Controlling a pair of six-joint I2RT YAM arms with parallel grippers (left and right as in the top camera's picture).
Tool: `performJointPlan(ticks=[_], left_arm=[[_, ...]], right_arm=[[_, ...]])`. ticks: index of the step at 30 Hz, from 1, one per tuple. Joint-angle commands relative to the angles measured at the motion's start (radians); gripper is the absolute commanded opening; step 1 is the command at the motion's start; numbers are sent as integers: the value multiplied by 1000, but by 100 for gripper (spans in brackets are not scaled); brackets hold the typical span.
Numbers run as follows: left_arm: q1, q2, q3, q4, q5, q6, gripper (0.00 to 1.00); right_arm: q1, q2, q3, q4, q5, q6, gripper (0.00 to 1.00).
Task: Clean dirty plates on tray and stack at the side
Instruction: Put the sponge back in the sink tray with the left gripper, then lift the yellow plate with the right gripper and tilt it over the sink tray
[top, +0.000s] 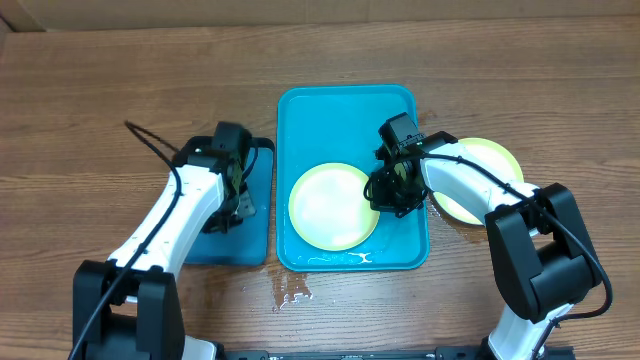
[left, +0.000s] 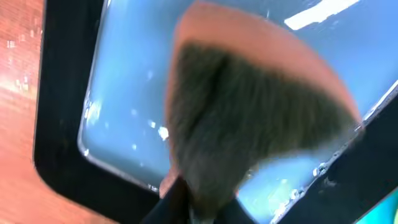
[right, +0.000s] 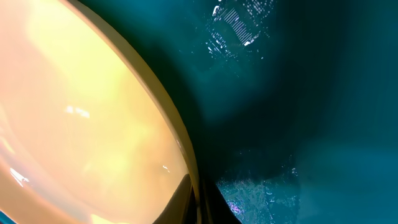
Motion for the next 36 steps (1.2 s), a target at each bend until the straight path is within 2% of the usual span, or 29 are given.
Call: performJointPlan(ticks=[1,4,9,11,13,16,20,27,36], left_arm=[[23,-35,60,-41,52,8,21],[36,-77,145,-127,58,8,31],[53,-204,348,-271,59,15,76],[53,-251,422,-317,62,15,90],[53,-302,500,-360,84,15,98],[53,-372,598,-406,126,15,100],[53,-467,682,-431,163,15,100],[53,-616,694,-431,151,44,100],[53,-640,694,-480,151,56,100]], right_arm=[[0,10,-1,-9,47,-6,4],[7,-36,31,-46,62,-7,4],[44,-162,175,-150,213,-26,4],[73,-196,233,-167,255,-36,4],[114,-220,289,-161,258,-83,4],[192,-225,349,-120,269,-105,4],[315,-217,353,7,401,-104,4],[502,-114,353,219,581,-104,4],[728,-93,355,261,1141,-98,4]])
